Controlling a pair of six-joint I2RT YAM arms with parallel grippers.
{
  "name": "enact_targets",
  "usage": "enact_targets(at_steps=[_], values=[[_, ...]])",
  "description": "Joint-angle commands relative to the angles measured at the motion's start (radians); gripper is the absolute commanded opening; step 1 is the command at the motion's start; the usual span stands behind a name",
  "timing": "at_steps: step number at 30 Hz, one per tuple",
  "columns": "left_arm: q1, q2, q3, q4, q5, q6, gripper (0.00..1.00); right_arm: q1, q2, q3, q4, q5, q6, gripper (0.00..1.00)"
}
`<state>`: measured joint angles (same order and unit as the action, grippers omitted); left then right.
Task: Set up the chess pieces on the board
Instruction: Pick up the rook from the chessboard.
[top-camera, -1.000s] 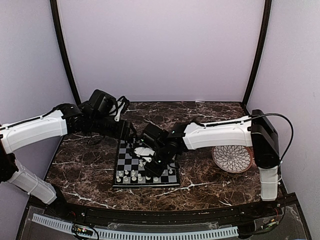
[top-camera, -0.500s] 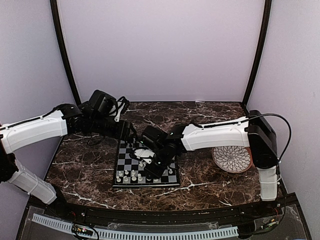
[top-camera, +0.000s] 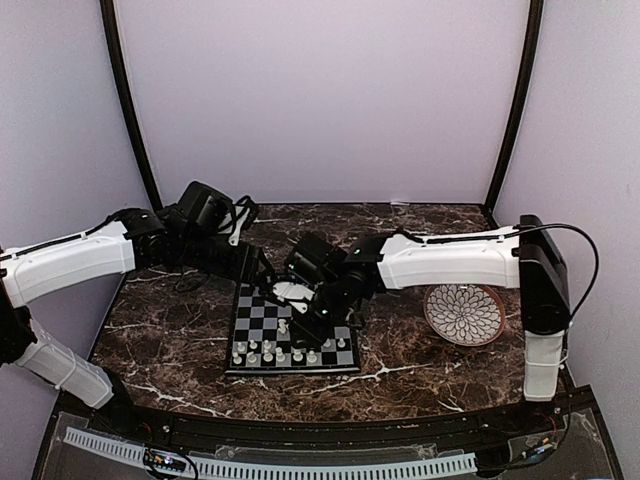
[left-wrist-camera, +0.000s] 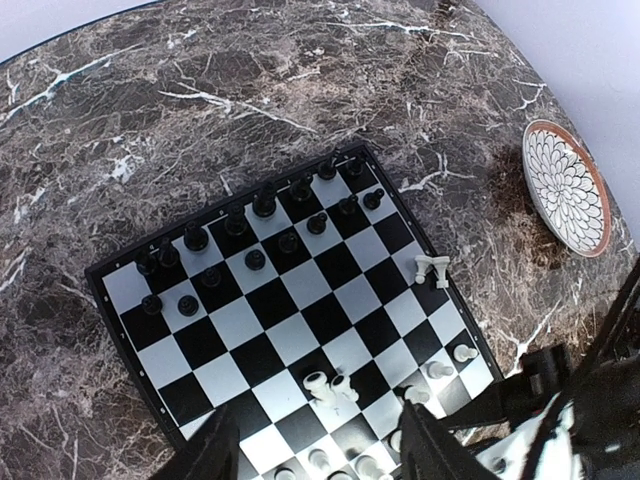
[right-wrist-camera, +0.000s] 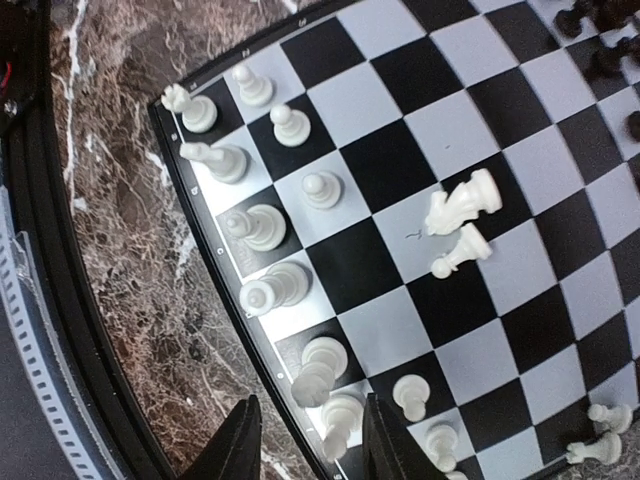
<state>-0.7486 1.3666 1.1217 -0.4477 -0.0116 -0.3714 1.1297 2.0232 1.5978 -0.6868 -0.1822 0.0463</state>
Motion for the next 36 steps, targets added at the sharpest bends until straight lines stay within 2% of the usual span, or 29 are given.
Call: enact_targets(at_steps=[1,8,13,21,29,36], values=[[0.005,-0.005,-0.03,-0.051,0.066,0.017,0.54,-0.061,-0.157,-0.014,0.046,-0.01,0.048,0.37],[0.005,0.054,-0.028,-0.132,0.098,0.036,0.49,-0.191,-0.281,-0.194,0.127,0.054,0.183,0.34],[0.005,0.082,-0.013,-0.115,0.131,0.01,0.49,-0.255,-0.265,-0.241,0.103,0.111,0.229,0.31],[0.005,0.178,0.08,-0.137,0.191,-0.011,0.48,-0.26,-0.165,-0.208,0.038,0.154,0.254,0.32],[0.005,0.189,0.104,-0.138,0.203,-0.024,0.48,-0.26,-0.074,-0.151,-0.002,0.163,0.305,0.39],[0.005,0.194,0.11,-0.149,0.207,-0.018,0.48,-0.261,-0.016,-0.1,-0.005,0.172,0.32,0.41]])
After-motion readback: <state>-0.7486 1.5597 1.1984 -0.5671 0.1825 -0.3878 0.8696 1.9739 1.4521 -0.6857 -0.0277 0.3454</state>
